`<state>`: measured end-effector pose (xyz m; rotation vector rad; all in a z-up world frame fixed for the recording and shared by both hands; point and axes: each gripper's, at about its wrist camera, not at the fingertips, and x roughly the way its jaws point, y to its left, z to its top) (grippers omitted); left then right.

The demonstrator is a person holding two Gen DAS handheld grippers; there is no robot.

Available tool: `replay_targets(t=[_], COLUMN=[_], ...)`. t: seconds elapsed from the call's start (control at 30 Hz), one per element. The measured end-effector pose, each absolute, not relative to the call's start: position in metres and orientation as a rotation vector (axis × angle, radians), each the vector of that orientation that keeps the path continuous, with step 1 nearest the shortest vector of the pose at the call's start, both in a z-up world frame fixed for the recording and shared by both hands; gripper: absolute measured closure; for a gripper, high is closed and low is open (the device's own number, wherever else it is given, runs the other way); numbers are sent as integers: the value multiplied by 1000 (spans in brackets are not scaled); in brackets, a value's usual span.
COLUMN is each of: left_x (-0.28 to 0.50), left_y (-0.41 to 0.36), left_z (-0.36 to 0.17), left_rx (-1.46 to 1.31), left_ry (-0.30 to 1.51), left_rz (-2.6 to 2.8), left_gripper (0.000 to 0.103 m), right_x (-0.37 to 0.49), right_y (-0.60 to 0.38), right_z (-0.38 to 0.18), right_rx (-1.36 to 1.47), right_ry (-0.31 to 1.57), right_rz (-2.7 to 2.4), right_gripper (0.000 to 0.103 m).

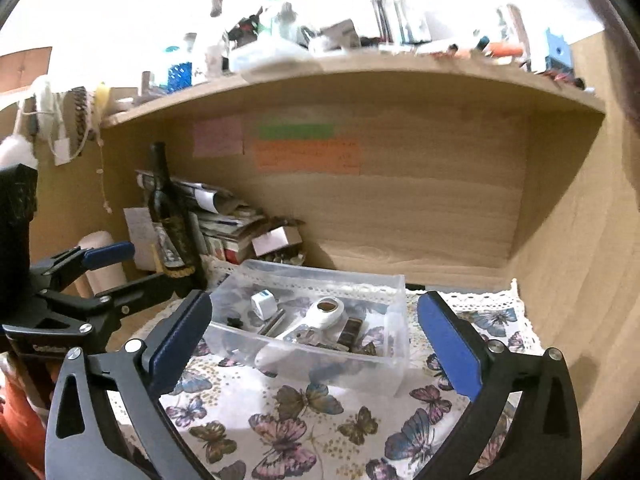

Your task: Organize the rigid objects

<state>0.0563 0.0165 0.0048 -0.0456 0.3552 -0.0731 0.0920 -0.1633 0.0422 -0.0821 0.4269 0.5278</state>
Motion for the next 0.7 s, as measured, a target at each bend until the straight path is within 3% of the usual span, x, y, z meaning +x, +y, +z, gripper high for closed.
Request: replay_targets(t=[0.7], left_x=[26], left_y=[8], left_z=[-1], left_rx=[-60], left_ry=[310], left_rz=[-80], left_gripper=[0], right_x=[60], right_y=[-169], right_z=[43], right_rx=[-76], right_ry=[372], right_rz=[513], right_gripper=[0])
